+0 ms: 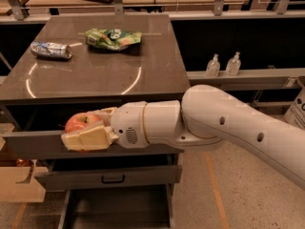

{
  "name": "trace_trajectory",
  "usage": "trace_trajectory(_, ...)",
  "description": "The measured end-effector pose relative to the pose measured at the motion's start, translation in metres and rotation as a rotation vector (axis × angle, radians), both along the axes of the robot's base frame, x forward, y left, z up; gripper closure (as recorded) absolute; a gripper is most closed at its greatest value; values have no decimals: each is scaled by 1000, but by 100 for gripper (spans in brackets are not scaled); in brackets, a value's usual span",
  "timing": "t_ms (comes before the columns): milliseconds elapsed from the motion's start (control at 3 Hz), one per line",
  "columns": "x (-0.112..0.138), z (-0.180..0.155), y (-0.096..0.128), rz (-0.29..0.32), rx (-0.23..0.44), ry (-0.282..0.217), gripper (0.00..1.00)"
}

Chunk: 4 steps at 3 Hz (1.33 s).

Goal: Place apple into bottom drawer

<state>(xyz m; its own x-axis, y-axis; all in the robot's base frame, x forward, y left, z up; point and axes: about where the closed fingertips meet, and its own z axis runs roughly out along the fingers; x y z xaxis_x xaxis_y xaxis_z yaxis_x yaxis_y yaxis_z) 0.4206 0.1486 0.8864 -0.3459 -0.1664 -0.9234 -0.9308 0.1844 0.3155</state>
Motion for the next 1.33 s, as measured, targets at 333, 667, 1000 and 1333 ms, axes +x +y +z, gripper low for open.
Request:
trace_trajectory(333,-10,-35,10,-20,-11,17,100)
trace_trajectory(667,-25,-80,18,-32,-40,39,100)
trace_trajectory(1000,-44,-119,23,-36,-92,68,100)
trace_trajectory(1333,-64,-154,21,-68,-132,89,100)
